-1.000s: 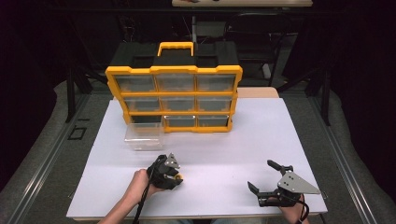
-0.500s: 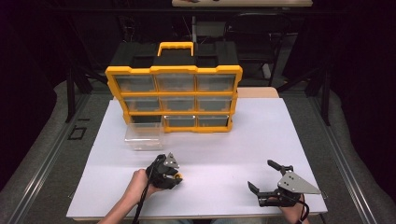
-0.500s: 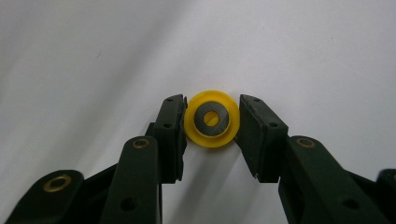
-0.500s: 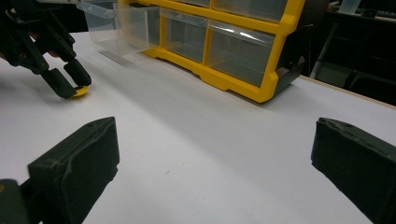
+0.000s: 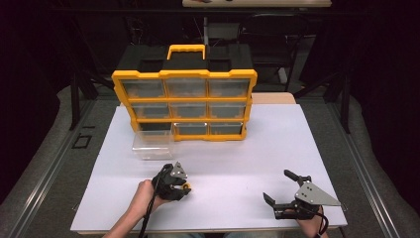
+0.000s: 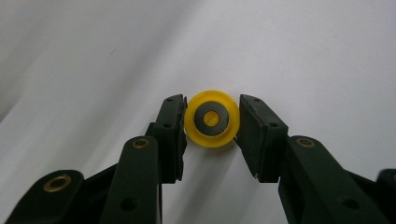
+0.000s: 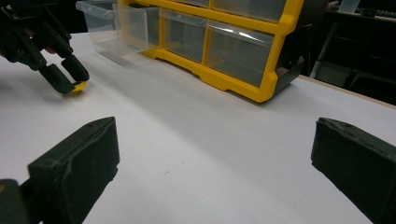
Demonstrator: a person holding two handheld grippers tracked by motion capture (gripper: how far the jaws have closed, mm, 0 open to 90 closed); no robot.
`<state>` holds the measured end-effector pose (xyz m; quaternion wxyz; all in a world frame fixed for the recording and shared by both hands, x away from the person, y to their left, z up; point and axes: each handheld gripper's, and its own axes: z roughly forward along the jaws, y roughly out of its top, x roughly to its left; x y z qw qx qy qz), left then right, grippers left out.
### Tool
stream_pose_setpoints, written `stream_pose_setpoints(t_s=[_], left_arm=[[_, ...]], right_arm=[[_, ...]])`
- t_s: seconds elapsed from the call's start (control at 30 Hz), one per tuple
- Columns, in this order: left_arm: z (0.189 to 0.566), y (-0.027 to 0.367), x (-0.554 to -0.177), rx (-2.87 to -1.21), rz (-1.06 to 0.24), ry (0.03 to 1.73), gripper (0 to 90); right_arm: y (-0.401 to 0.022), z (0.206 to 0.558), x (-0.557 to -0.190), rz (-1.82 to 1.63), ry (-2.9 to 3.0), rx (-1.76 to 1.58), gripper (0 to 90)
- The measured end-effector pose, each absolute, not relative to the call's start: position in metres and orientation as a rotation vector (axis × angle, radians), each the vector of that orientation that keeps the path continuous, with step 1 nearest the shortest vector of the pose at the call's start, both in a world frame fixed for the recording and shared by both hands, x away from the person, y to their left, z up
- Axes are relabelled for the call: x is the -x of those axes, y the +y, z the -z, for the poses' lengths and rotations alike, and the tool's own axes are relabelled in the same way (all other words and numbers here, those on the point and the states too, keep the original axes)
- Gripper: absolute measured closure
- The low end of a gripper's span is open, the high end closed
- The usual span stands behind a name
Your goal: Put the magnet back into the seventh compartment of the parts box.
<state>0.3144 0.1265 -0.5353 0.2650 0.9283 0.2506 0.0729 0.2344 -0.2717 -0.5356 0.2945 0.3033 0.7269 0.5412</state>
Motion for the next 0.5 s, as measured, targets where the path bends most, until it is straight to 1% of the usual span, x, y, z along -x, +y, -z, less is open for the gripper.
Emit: stream_pose_setpoints(t_s=[0.5], left_arm=[[0.5337, 0.1338, -0.3124, -2.491, -0.218, 0.694, 62.3]], right_arm=[[-0.2713, 0.5368, -0.2349, -1.433, 1.94, -0.811, 0.6]])
